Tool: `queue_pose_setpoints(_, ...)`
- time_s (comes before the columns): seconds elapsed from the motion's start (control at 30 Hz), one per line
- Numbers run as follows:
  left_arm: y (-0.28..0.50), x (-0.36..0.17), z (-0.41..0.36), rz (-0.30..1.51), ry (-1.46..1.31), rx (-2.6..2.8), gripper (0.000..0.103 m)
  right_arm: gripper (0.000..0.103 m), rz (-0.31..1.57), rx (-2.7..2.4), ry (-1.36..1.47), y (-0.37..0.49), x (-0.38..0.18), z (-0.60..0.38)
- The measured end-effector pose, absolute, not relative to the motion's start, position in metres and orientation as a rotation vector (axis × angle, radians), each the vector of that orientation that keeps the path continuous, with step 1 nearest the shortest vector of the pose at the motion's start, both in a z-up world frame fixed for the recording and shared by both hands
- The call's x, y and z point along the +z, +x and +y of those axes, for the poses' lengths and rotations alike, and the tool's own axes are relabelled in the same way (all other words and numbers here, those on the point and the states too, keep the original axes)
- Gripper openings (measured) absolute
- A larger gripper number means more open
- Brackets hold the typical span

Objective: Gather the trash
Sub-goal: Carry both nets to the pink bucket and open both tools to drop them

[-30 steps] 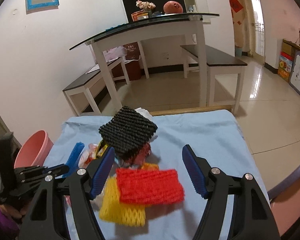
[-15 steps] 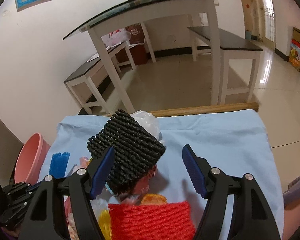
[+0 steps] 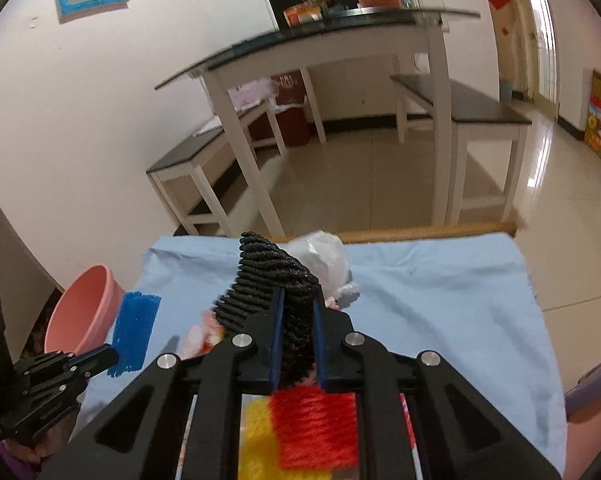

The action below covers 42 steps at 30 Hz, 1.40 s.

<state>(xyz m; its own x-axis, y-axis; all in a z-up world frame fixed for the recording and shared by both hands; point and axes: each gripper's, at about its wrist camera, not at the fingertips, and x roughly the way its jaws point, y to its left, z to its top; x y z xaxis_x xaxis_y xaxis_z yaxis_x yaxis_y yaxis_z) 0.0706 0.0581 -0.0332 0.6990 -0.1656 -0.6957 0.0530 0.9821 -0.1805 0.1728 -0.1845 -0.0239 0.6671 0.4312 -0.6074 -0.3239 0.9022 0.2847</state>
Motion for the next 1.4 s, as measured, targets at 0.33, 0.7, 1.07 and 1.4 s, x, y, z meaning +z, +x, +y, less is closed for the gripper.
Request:
queue_pose_setpoints(0.33,0.039,0.001,0.081,0.679,-0.191,-0.066,0.006,0.012,0.595,0.465,0.13,0.121,0.028,-0.158)
queue_pose_setpoints(0.7,-0.005,0.019,0.15,0.603,-0.25,0.094,0.006,0.012,0.548,0.605,0.042,0.088,0.053,-0.06)
queue_pose_setpoints(1.07,-0.027,0.001,0.212,0.634,-0.309,0.233,0.006,0.012,0.58,0.722,-0.088,0.085,0.039,0.058)
queue_pose_setpoints(1.4,-0.024,-0.018,0.234,0.68,-0.334,0.288,0.006,0.018,0.629,0.767,-0.147,0.097,0.014,0.118)
